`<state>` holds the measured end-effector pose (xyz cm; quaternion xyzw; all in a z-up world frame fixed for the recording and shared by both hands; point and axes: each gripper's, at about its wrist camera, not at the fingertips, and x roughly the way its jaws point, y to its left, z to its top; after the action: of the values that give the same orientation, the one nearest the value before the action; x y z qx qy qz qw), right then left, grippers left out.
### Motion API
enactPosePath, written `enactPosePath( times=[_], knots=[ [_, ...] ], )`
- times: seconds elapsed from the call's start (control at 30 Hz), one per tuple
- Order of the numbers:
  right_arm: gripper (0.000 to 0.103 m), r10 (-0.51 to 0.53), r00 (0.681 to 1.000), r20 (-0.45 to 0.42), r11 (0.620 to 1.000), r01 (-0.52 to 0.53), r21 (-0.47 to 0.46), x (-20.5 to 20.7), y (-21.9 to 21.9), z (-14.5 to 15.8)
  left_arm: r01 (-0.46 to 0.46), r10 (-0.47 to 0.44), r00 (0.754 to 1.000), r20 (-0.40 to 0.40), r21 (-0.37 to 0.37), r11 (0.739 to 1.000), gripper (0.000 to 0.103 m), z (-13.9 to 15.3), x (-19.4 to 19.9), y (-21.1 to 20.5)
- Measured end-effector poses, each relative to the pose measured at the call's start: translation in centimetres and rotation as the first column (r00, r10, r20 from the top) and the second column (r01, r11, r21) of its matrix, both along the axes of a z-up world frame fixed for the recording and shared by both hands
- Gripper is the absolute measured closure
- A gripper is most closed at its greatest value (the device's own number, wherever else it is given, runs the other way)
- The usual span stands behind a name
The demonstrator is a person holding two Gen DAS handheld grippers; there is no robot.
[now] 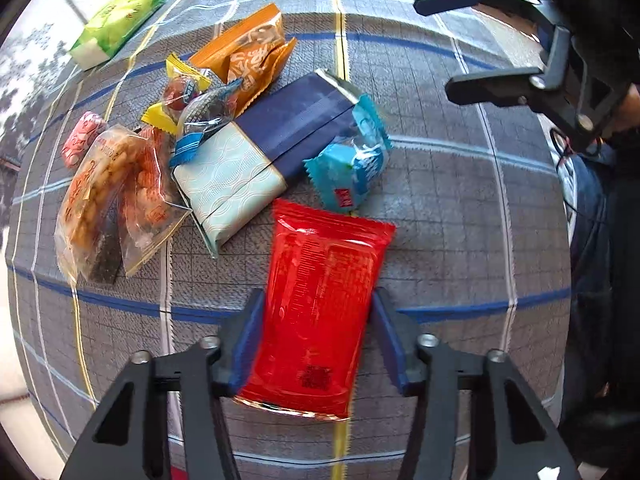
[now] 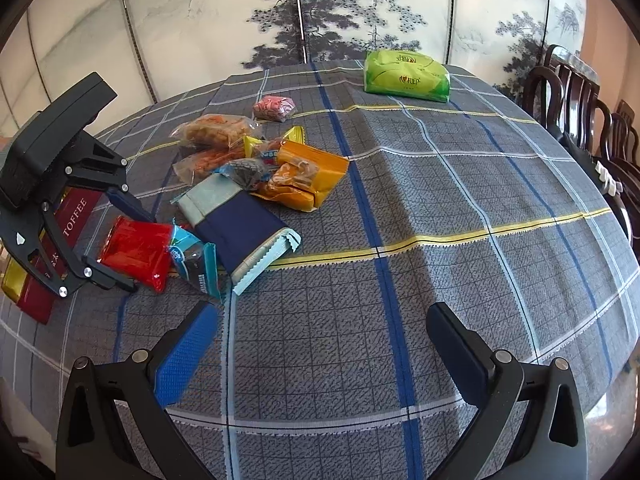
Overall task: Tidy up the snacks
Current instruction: 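Grasp the red wrapped snack bar with the left tool and lift it, then carry the red bar over the gold tin and release it inside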
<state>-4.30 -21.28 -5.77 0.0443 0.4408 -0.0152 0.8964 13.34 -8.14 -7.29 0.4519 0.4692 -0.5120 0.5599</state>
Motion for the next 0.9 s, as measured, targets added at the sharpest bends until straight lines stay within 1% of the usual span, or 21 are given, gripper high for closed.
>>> enactPosePath(
  times=[0.03,0.17,0.2,0.27,0.37,0.4,0.43,0.5,0.53,0.57,0.6,0.63,0.67,0.73,0.8,0.83,0.87,0.9],
  knots=[
    [0.0,0.002,1.0,0.007,1.0,-0.002,0.002,-0.2,0.1,0.2,-0.009,0.009,0.999,0.032,0.001,1.0,0.061,0.0,-0.9,-0.2],
    [0.0,0.002,1.0,0.02,1.0,-0.002,0.022,-0.8,0.2,0.8,-0.065,0.063,0.988,0.141,0.012,0.998,0.064,0.2,-2.3,0.0],
    [0.0,0.005,1.0,0.025,1.0,-0.005,0.029,-0.9,0.3,1.0,-0.088,0.086,0.985,0.152,0.004,0.996,0.064,0.5,-2.6,0.2],
    [0.0,0.011,0.999,0.039,1.0,-0.012,0.027,-1.5,0.5,1.5,-0.149,0.152,0.976,0.156,-0.034,0.988,0.064,1.6,-2.8,1.3],
    [0.0,0.019,0.998,0.063,1.0,-0.02,0.019,-2.1,0.8,2.1,-0.259,0.271,0.944,0.185,-0.09,0.962,0.065,3.5,-2.9,3.6],
    [0.0,0.02,0.998,0.067,1.0,-0.022,0.022,-2.3,0.9,2.2,-0.291,0.307,0.93,0.204,-0.107,0.951,0.064,4.1,-3.1,4.2],
    [0.0,0.023,0.997,0.069,0.999,-0.025,0.031,-2.3,0.9,2.2,-0.333,0.357,0.906,0.229,-0.135,0.933,0.064,4.9,-3.2,4.8],
    [0.0,0.031,0.997,0.07,0.998,-0.034,0.048,-2.4,1.2,2.2,-0.417,0.46,0.85,0.256,-0.208,0.885,0.064,6.6,-3.3,5.9],
    [0.0,0.035,0.997,0.072,0.998,-0.039,0.051,-2.4,1.5,2.3,-0.453,0.511,0.815,0.272,-0.249,0.856,0.064,7.7,-3.4,6.8],
    [0.0,0.042,0.996,0.074,0.998,-0.046,0.052,-2.4,1.8,2.3,-0.49,0.565,0.774,0.285,-0.295,0.82,0.064,8.8,-3.1,7.7],
    [0.0,0.05,0.996,0.076,0.997,-0.054,0.052,-2.4,2.1,2.3,-0.53,0.623,0.73,0.28,-0.343,0.775,0.064,10.0,-3.1,8.7],
    [0.0,0.06,0.995,0.078,0.997,-0.064,0.052,-2.5,2.5,2.3,-0.568,0.68,0.682,0.27,-0.391,0.724,0.064,11.1,-3.3,9.8],
    [0.0,0.071,0.994,0.08,0.996,-0.075,0.05,-2.5,2.8,2.4,-0.592,0.725,0.638,0.259,-0.438,0.677,0.065,12.4,-3.8,10.9],
    [0.0,0.092,0.992,0.082,0.995,-0.096,0.039,-2.6,3.6,2.4,-0.614,0.79,0.56,0.249,-0.515,0.597,0.064,14.4,-4.5,12.9],
    [0.0,0.104,0.991,0.078,0.994,-0.107,0.027,-2.7,4.1,2.3,-0.64,0.853,0.475,0.219,-0.579,0.505,0.065,15.9,-4.7,15.0],
    [0.0,0.109,0.991,0.077,0.993,-0.112,0.024,-2.8,4.3,2.3,-0.649,0.875,0.433,0.215,-0.6,0.468,0.065,16.4,-5.0,16.0],
    [0.0,0.112,0.991,0.078,0.993,-0.115,0.025,-2.9,4.4,2.3,-0.655,0.893,0.39,0.223,-0.615,0.439,0.064,16.9,-5.5,17.0],
    [0.0,0.114,0.99,0.078,0.993,-0.116,0.027,-3.0,4.4,2.2,-0.662,0.912,0.343,0.224,-0.631,0.404,0.064,17.3,-5.7,17.9]
  ],
)
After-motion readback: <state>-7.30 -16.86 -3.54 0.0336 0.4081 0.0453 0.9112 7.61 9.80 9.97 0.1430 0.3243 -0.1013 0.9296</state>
